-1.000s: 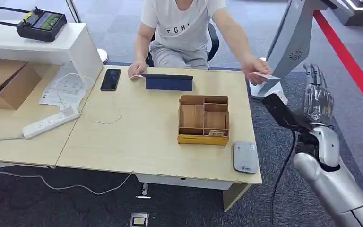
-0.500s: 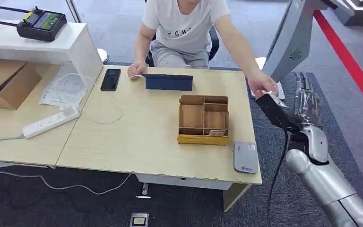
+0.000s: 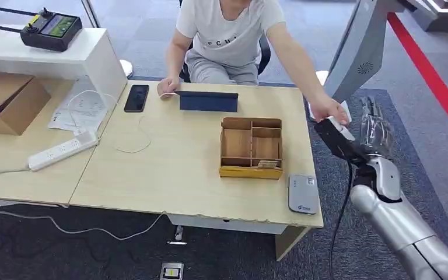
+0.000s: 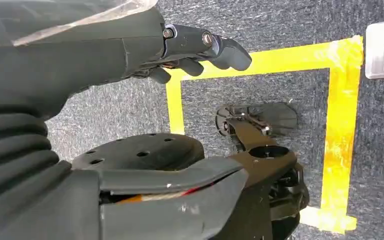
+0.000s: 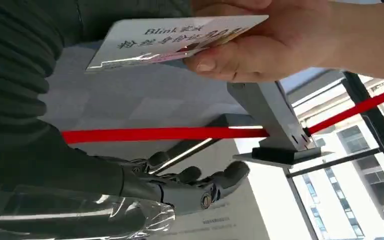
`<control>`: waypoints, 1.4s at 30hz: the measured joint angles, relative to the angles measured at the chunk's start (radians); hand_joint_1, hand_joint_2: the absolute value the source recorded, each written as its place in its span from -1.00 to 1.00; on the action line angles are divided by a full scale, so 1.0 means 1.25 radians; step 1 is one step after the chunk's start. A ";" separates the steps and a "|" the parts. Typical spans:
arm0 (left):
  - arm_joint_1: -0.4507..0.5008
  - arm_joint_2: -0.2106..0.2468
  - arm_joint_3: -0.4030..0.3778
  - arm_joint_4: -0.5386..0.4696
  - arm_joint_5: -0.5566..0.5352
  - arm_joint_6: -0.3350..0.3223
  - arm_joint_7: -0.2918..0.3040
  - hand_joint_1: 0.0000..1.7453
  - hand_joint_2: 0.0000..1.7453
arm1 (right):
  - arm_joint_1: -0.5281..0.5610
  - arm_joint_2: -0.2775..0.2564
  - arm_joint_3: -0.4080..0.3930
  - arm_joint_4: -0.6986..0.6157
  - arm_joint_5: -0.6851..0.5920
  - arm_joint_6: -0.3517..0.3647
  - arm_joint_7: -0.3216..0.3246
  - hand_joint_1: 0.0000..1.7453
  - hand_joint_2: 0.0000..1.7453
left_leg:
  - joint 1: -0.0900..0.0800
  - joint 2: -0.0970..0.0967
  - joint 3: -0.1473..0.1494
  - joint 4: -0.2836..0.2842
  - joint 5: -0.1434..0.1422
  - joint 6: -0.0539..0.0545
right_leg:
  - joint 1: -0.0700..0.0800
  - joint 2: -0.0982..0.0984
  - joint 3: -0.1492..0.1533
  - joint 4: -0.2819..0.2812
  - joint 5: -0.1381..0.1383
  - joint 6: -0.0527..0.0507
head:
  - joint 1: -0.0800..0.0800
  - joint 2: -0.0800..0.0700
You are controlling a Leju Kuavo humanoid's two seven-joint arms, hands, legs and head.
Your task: Pass the card to the sensor for recognition and then transmit it.
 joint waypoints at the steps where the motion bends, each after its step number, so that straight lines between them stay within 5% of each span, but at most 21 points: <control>1: 0.000 0.000 0.000 0.000 0.000 0.000 0.000 -1.00 -1.00 | 0.000 -0.002 0.003 0.002 0.000 -0.001 0.001 1.00 1.00 | 0.000 0.000 0.000 0.000 0.000 0.000 | 0.000 0.000 0.000 0.000 0.000 0.000 | 0.000 0.000; 27: -0.009 0.000 0.000 0.000 -0.005 -0.007 0.000 -1.00 -1.00 | 0.022 -0.040 0.046 -0.020 0.015 -0.006 0.032 1.00 1.00 | 0.000 0.000 0.000 0.000 0.000 0.000 | 0.000 0.000 0.000 0.000 0.000 0.000 | 0.000 0.000; 42: -0.010 -0.001 0.000 -0.001 -0.001 0.010 -0.003 -1.00 -1.00 | 0.062 -0.013 0.067 -0.045 -0.014 -0.022 -0.022 1.00 1.00 | 0.000 0.000 0.000 0.000 0.000 0.000 | 0.000 0.000 0.000 0.000 0.000 0.000 | 0.000 0.000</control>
